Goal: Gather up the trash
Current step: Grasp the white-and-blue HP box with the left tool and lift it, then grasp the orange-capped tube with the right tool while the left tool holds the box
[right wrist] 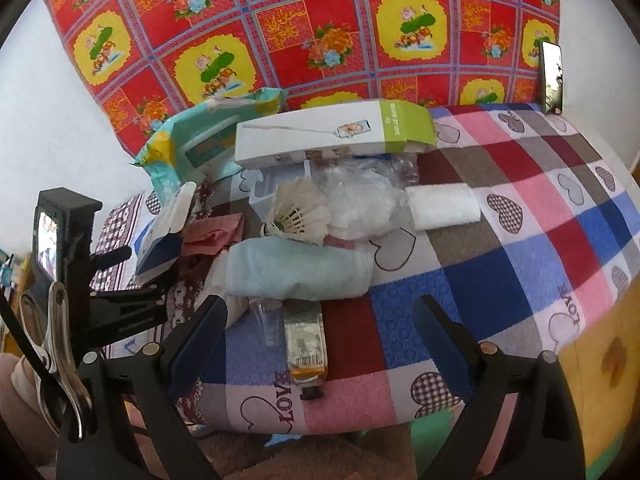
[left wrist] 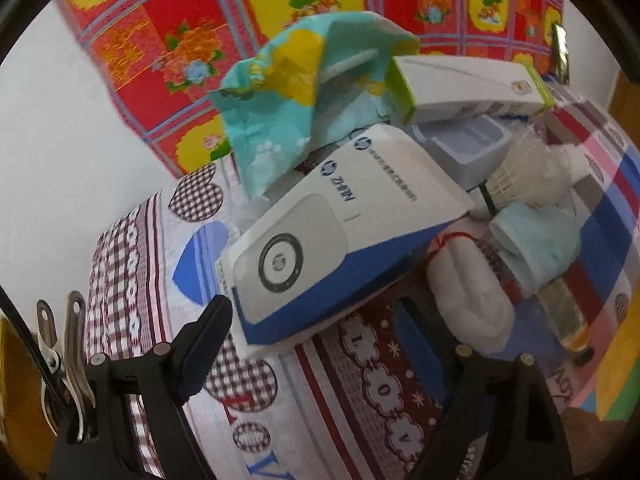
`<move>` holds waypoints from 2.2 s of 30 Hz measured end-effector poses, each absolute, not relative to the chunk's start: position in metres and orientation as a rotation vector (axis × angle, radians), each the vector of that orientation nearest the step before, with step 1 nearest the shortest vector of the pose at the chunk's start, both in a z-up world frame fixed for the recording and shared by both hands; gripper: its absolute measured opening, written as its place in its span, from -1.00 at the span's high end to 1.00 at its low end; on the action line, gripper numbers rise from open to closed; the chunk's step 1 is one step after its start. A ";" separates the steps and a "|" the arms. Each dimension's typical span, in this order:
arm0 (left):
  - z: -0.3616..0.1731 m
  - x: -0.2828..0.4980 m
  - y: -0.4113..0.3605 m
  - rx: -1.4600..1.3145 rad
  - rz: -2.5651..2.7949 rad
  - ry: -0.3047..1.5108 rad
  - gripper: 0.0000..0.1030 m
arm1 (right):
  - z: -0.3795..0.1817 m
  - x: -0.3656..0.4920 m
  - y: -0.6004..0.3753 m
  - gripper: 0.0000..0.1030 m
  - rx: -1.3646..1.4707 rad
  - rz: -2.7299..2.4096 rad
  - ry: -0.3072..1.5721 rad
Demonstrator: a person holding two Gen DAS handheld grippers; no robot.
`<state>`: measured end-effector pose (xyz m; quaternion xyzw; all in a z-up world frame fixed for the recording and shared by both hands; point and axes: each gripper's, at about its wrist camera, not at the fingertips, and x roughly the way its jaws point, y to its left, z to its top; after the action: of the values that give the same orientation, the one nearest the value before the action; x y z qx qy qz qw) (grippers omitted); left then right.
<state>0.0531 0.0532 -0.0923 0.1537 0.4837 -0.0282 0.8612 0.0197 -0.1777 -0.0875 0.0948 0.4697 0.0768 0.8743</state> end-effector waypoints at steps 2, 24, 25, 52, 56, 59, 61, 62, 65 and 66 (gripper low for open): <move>-0.096 0.055 0.049 0.362 -0.078 1.003 -0.68 | -0.090 0.019 -0.177 -0.88 0.202 0.153 0.991; -0.085 0.079 0.081 0.356 -0.063 0.930 0.10 | -0.142 0.017 -0.153 -0.80 0.111 0.182 1.128; -0.084 0.079 0.084 0.345 -0.066 0.932 0.11 | -0.144 0.016 -0.152 -0.80 0.111 0.193 1.135; -0.076 0.115 0.170 -0.016 0.018 0.972 0.35 | -0.168 0.008 -0.135 0.27 -0.090 0.260 1.135; -0.069 0.102 0.157 -0.006 0.028 0.962 0.36 | -0.159 0.010 -0.144 0.27 -0.063 0.302 1.138; -0.059 0.091 0.157 -0.026 0.037 0.952 0.36 | -0.149 0.008 -0.149 0.28 -0.056 0.348 1.137; -0.054 0.084 0.157 -0.042 0.049 0.950 0.36 | -0.142 0.005 -0.152 0.28 -0.051 0.385 1.135; -0.052 0.079 0.158 -0.055 0.054 0.948 0.36 | -0.138 0.004 -0.152 0.28 -0.050 0.405 1.133; -0.044 0.068 0.162 -0.084 0.074 0.940 0.36 | -0.125 -0.001 -0.151 0.28 -0.039 0.466 1.124; -0.042 0.064 0.163 -0.090 0.086 0.937 0.36 | -0.124 0.000 -0.147 0.28 -0.036 0.479 1.120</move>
<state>0.0635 0.1634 -0.0416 -0.0433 0.4511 0.0414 0.8905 -0.0001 -0.1474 -0.1236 -0.0171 0.5259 0.2251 0.8200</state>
